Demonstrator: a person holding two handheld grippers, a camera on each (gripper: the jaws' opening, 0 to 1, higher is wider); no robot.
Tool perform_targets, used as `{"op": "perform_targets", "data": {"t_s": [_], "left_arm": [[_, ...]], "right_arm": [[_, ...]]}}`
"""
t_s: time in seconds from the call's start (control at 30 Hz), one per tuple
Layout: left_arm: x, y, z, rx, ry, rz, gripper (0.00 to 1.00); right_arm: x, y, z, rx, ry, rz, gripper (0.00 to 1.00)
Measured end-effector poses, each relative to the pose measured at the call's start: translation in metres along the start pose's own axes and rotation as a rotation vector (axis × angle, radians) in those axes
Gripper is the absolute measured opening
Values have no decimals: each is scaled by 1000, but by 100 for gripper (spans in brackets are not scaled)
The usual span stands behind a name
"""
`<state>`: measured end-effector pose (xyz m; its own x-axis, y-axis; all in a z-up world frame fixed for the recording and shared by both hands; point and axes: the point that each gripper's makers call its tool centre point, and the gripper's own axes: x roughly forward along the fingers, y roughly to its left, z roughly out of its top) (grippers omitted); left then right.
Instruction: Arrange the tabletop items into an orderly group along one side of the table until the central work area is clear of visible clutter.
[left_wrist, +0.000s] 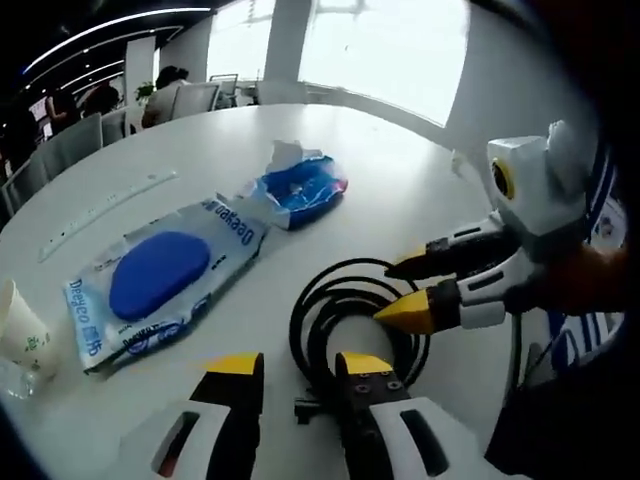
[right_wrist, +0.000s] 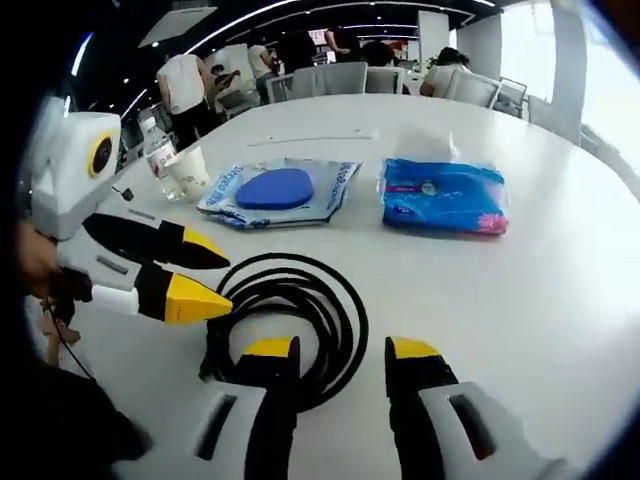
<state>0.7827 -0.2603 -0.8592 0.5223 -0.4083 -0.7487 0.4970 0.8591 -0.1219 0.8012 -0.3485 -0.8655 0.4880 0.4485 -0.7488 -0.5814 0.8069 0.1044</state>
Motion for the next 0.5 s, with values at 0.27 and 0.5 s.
{"op": "perform_targets", "data": {"t_s": [0.27,0.5], "left_arm": [[9,-5,-9,30,50,-22,14],[10,-2,-8,-11,49,-30,12]], "right_arm": [[10,4,-12,9,26,0,16],[7,4,-12,86,8,13,11]]}}
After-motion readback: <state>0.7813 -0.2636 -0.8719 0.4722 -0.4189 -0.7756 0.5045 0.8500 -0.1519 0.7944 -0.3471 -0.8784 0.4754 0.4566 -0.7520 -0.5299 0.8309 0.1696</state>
